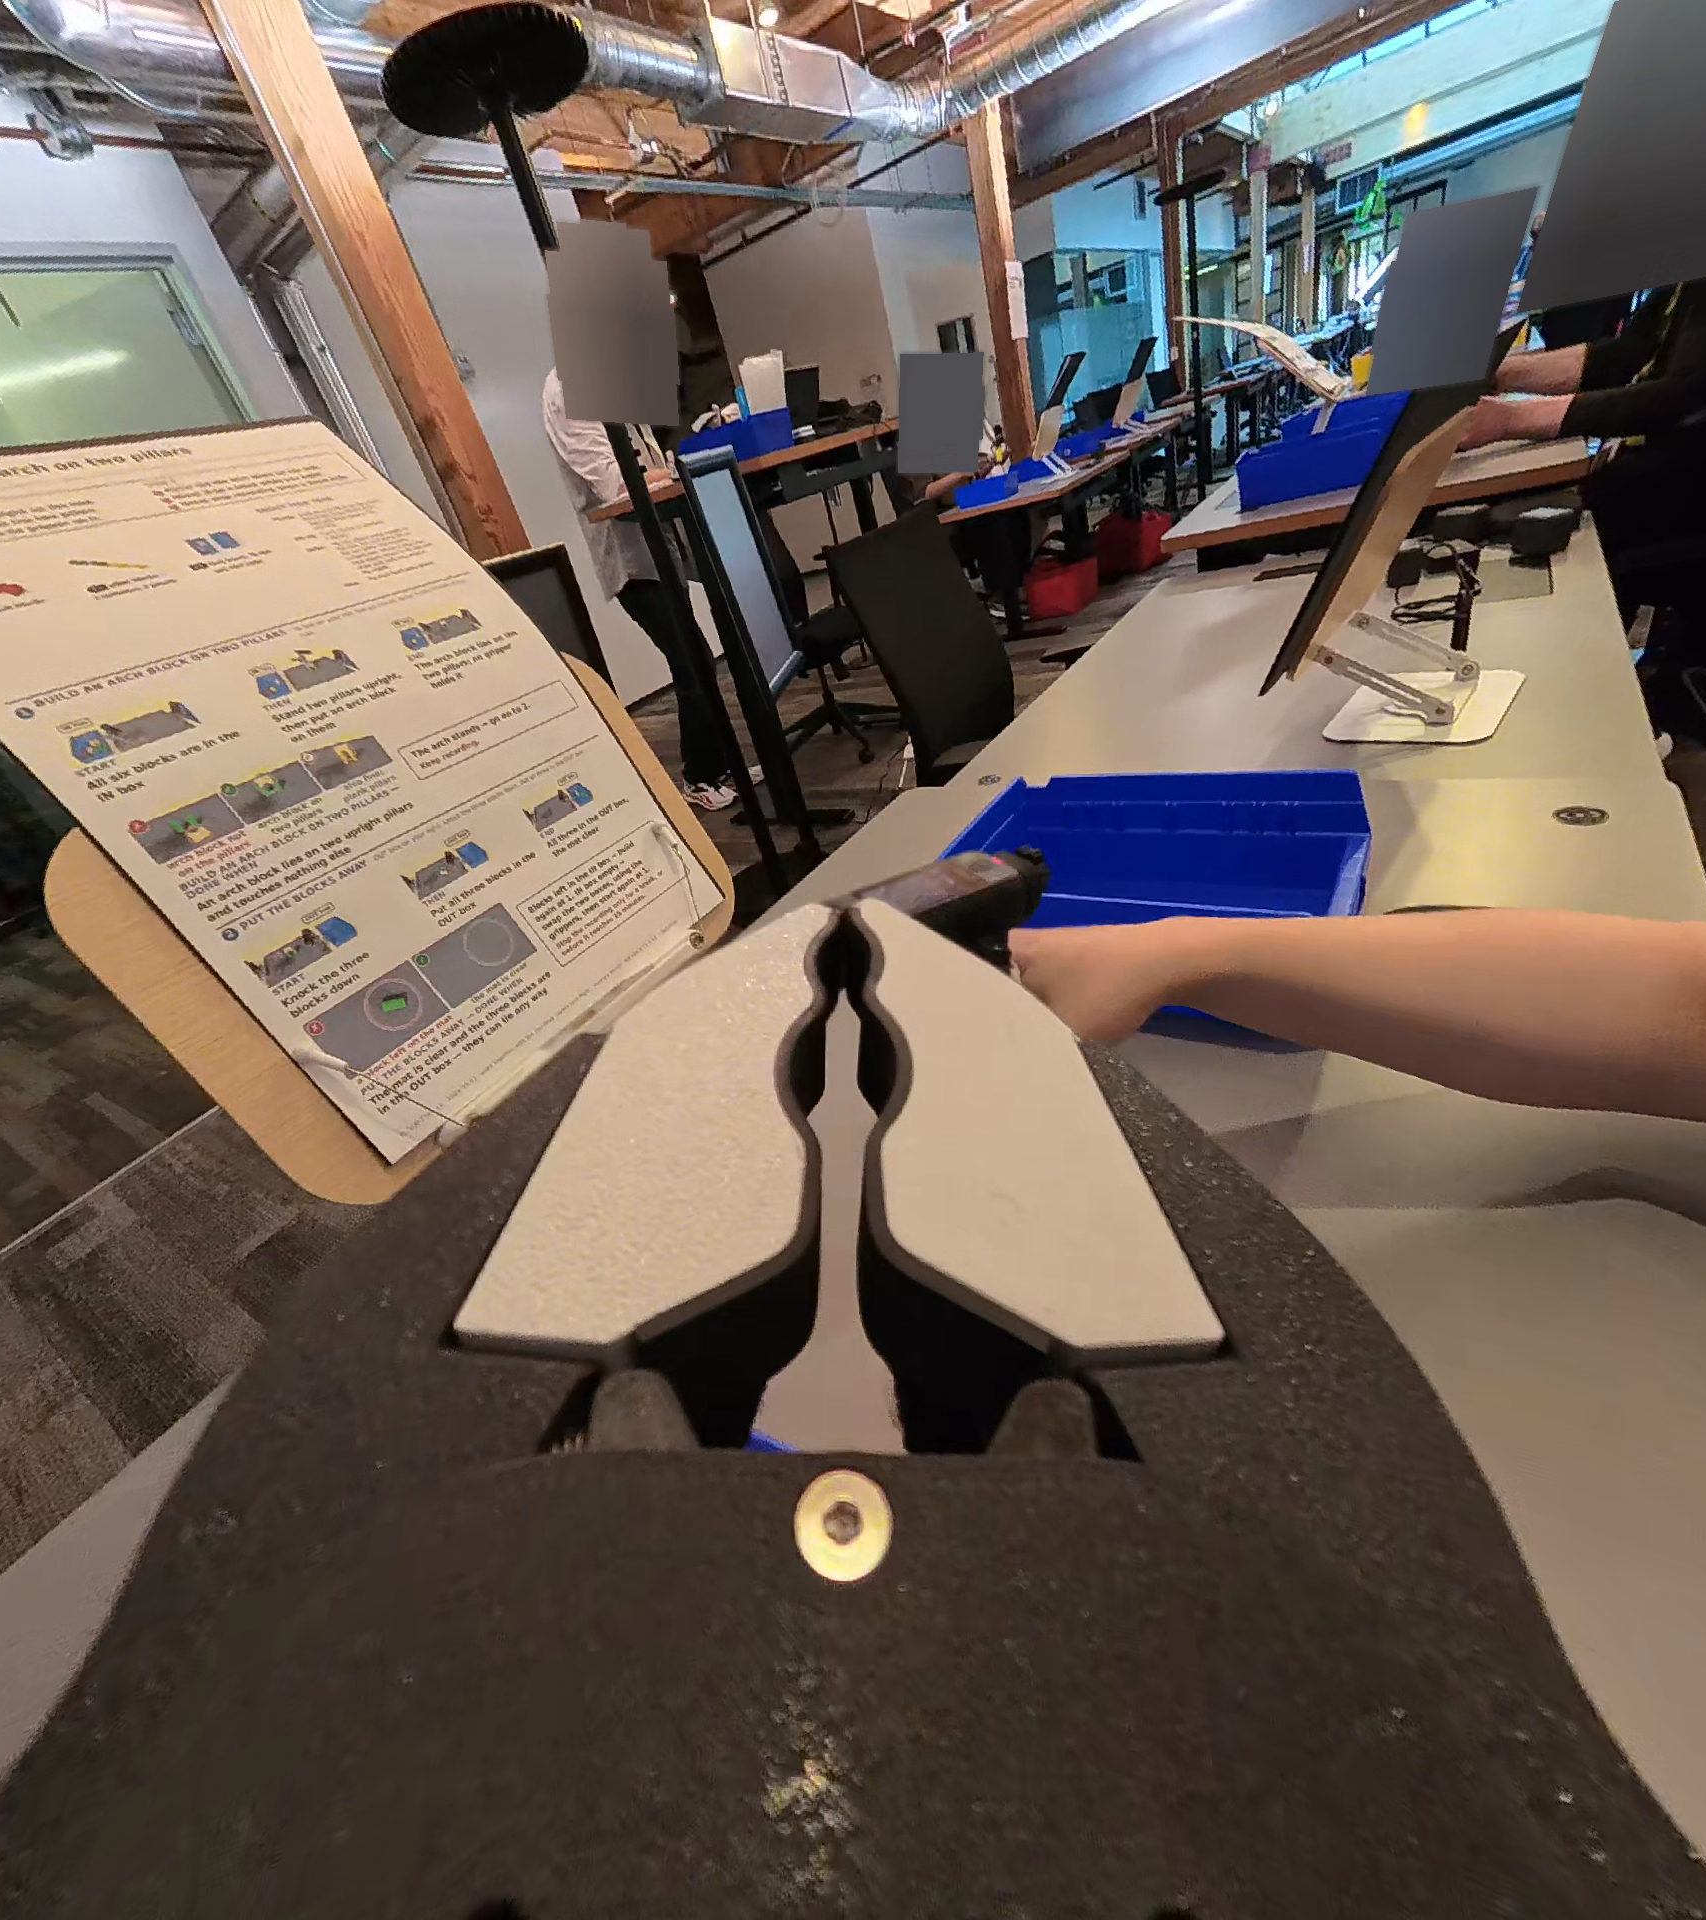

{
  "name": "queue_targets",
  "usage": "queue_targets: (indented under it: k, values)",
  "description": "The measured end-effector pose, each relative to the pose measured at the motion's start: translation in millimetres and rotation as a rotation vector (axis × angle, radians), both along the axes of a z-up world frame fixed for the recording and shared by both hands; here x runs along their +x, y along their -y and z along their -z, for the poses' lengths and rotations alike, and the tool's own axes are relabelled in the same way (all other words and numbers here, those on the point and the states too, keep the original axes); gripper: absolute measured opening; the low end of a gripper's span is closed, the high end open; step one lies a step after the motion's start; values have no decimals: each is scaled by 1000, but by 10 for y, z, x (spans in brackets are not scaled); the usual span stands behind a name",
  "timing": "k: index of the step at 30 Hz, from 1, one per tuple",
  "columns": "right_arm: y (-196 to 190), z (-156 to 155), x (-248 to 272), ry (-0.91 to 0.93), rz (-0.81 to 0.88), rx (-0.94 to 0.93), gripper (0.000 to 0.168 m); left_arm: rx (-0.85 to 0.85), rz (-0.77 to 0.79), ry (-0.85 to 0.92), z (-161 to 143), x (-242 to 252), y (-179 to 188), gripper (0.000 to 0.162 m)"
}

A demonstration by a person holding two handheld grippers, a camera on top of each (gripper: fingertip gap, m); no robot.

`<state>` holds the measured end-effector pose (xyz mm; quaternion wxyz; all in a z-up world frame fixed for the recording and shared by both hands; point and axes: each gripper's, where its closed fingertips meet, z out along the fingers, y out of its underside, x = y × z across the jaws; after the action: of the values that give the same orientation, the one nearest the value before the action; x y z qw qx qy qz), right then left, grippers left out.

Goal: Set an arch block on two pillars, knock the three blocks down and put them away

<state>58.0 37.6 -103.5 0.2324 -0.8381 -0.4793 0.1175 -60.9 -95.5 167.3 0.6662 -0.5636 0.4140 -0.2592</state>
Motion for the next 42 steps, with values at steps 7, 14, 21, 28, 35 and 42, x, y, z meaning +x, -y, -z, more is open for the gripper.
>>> queue_targets:
  k: [7, 14, 21, 28, 35, 42]
  values:
    - [112, -428, -69, 9, -62, 238, 1, -12, 9, -10, 21, 2, 4, 0]
    - [340, -185, 177, -72, -34, 362, 74, -48, -11, -39, 73, -28, -2, 0]
    - [414, 326, 386, -48, 24, 232, 82, -85, 17, -70, 144, 28, 33, 0]
    - [471, 438, 386, -69, -27, 89, 71, -102, 28, -141, 269, 106, 32, 0]
    - [468, -1161, 1199, -116, 67, 451, 71, -282, 101, -338, 784, 416, 32, 10]
    - [176, -659, 3166, 147, 446, 203, 72, -481, 29, -625, 1761, 995, -287, 29]
